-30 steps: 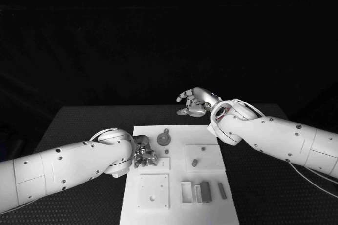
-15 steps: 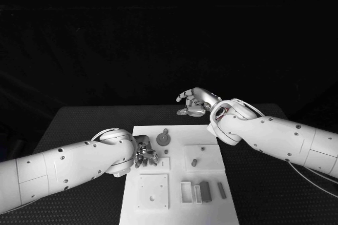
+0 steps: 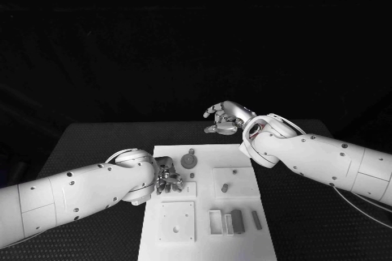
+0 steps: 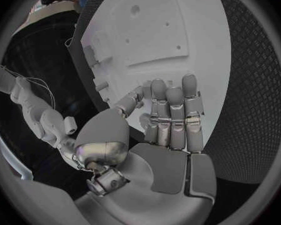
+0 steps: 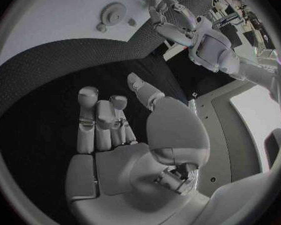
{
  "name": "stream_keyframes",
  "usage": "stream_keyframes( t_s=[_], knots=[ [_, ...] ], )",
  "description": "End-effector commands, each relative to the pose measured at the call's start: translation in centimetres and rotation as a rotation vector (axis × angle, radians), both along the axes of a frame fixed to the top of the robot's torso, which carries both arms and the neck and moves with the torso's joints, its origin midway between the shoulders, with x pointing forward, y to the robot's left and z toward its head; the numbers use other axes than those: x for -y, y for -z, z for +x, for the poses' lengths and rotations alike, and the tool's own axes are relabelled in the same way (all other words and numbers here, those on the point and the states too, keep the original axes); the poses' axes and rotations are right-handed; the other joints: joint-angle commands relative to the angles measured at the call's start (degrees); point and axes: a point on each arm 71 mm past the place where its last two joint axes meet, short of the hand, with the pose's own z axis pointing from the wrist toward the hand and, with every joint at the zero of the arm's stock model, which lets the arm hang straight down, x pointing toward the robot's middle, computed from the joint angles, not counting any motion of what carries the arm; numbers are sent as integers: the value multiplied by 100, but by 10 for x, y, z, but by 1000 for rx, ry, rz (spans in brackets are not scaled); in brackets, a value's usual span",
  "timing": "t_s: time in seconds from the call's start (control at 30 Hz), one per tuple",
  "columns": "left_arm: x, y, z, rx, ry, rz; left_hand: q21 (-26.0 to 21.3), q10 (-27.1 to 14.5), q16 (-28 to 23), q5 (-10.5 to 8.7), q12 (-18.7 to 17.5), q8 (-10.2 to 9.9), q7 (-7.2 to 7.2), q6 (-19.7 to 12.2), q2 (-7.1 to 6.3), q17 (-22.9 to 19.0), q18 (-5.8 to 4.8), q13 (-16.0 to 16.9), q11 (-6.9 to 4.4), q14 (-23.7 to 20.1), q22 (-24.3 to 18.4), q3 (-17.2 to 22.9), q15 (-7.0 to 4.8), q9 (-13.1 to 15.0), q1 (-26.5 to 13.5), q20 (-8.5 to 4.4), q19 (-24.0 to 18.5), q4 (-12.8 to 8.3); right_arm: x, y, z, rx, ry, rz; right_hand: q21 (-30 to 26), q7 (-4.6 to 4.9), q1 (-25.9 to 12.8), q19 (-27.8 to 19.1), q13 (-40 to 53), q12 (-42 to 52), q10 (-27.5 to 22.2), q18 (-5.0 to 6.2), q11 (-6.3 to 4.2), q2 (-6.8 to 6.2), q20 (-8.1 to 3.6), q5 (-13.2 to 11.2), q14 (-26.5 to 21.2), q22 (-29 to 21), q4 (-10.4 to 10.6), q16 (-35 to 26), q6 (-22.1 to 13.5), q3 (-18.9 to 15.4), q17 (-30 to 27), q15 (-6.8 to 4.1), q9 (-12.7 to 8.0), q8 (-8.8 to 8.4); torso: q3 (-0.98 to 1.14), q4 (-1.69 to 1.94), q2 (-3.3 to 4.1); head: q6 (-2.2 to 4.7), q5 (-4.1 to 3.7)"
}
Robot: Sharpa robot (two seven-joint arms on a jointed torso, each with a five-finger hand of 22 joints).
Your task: Assemble the parts on the task board
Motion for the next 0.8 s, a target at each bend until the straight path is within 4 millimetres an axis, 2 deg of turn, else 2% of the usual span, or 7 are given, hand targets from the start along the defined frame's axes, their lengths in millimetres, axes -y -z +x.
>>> stream_keyframes(
  t_s=[0.03, 0.4, 0.57, 0.7, 0.8],
  knots=[
    [2, 0, -1, -5, 15, 6, 15, -17, 37, 17, 22, 394, -305, 365, 42, -12, 5, -8, -29, -21, 8, 26, -2, 1474, 1, -40, -6, 1, -1, 0, 0, -4, -13, -3, -26, 108, -5, -5, -7, 20, -48, 320, 10, 65, -38, 21, -43, 93, 4, -12, -50, -37, 4, 16, -6, 34, 2, 3, -3, -6, -3],
    [2, 1, -1, -11, 20, 10, 6, -31, 67, -20, 35, 385, -303, 359, 0, -64, 3, -25, -27, -38, 14, 15, -3, 1492, -25, -40, -8, 14, -1, 0, 0, -6, -12, -5, -27, 108, -7, -5, -10, 22, -49, 320, 10, 66, -38, 21, -44, 94, 4, -11, -51, -40, 4, 16, -8, 34, 1, 2, -2, -8, -2],
    [3, 1, 0, -7, 19, 7, -5, -42, 116, -145, 58, 371, -305, 364, -80, -137, 3, -48, -27, -59, 23, 14, -4, 1513, -20, -43, -6, 35, -1, 1, 0, -10, -13, -7, -27, 108, -8, -6, -12, 23, -50, 320, 10, 65, -37, 21, -44, 94, 4, -11, -52, -41, 3, 16, -9, 34, 2, -1, -1, -11, -4],
    [3, 2, 1, -8, 18, 7, -22, -46, 182, -348, 90, 356, -310, 378, -174, -224, 4, -76, -31, -75, 30, -1, -9, 1538, -37, -46, 4, 114, -1, 1, 0, -11, -15, -8, -27, 108, -9, -6, -13, 24, -50, 320, 10, 67, -37, 20, -44, 95, 5, -11, -51, -41, 3, 16, -9, 35, 3, 3, -1, -12, 0],
    [2, 2, 1, -7, 16, 7, -27, -48, 210, -383, 103, 350, -312, 385, -212, -259, 3, -87, -32, -80, 34, -13, -10, 1549, -62, -47, 11, 162, -1, 1, 0, -12, -15, -8, -28, 108, -9, -6, -13, 24, -50, 320, 10, 68, -37, 21, -44, 95, 5, -11, -50, -41, 3, 16, -9, 35, 1, -2, -3, -14, -3]
  ],
)
